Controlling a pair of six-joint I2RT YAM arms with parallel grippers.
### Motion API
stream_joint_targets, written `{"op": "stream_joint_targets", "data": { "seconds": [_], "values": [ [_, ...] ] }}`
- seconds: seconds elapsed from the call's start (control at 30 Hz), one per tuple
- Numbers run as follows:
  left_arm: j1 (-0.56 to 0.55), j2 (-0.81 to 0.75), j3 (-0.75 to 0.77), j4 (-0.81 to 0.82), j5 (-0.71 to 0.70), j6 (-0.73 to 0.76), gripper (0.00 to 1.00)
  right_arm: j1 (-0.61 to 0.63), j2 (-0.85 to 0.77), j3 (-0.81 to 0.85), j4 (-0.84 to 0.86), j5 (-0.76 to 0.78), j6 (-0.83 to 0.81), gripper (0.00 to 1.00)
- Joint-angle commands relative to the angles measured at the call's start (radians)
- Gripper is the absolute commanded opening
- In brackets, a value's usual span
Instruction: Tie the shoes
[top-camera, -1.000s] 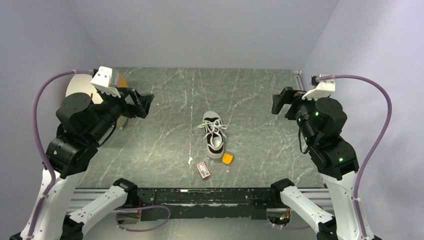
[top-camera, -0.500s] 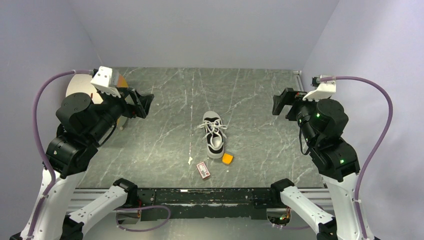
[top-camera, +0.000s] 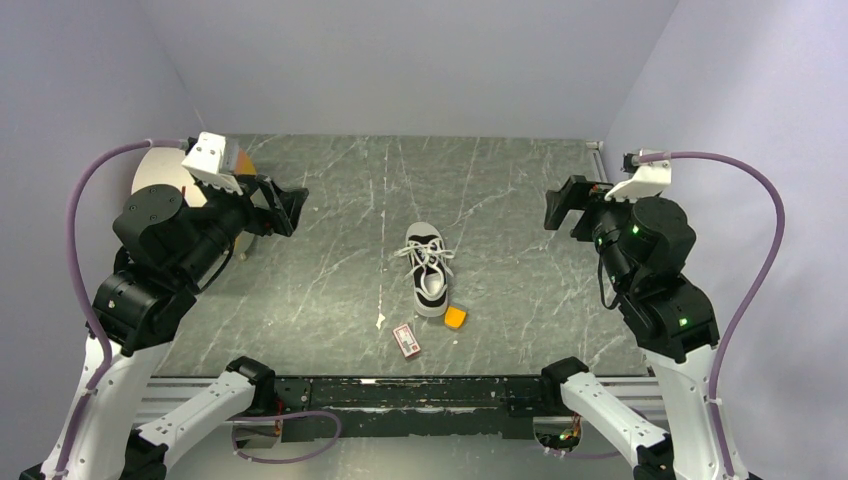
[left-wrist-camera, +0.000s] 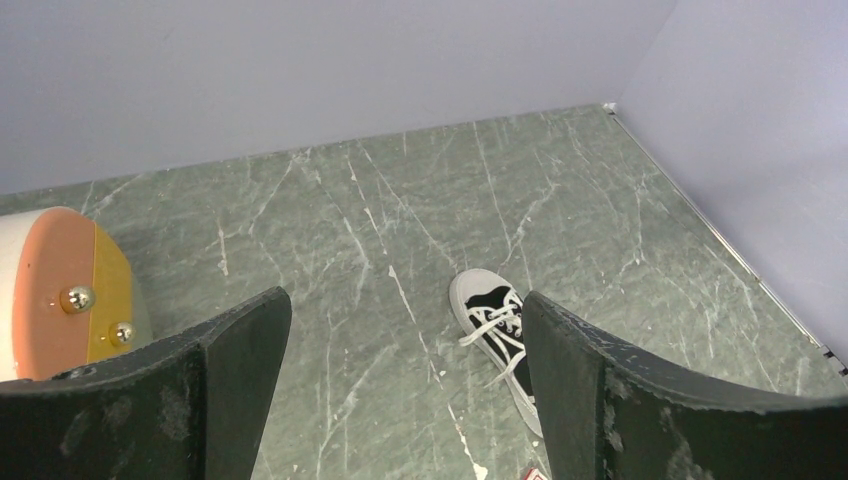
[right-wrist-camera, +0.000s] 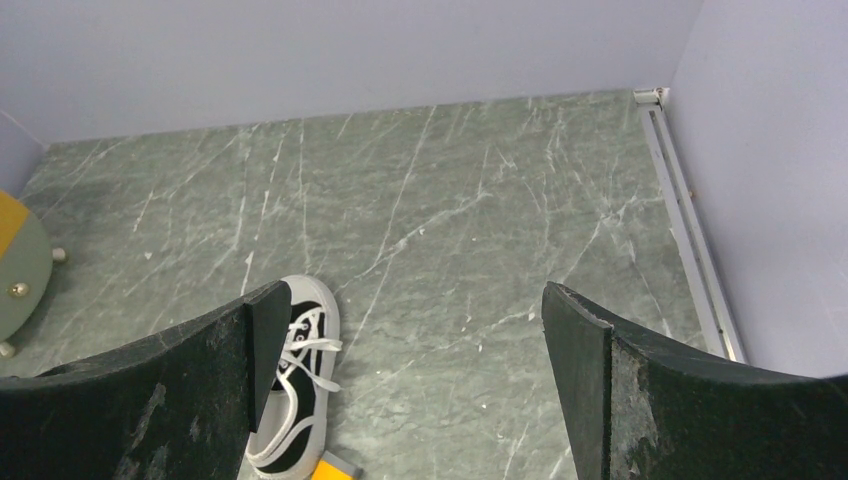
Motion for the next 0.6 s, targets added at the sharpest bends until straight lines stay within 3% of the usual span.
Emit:
{"op": "stream_joint_targets", "data": {
  "seconds": [0.0,0.47,0.57],
  "values": [
    [0.005,0.007,0.001,0.018,-0.008,0.018,0.89,-0.003,0.004,-0.007,0.015,0.000,0.001,1.00],
    [0.006,0.090,-0.001,-0.033,0.029,0.014,0.89,-0.003,0.060,-0.035,0.006,-0.017,0.077,1.00],
    [0.005,0.081,-0.010,-0.016,0.026,0.019,0.89,-0.003,0.098,-0.004,-0.025,0.056,0.122,1.00]
  ]
}}
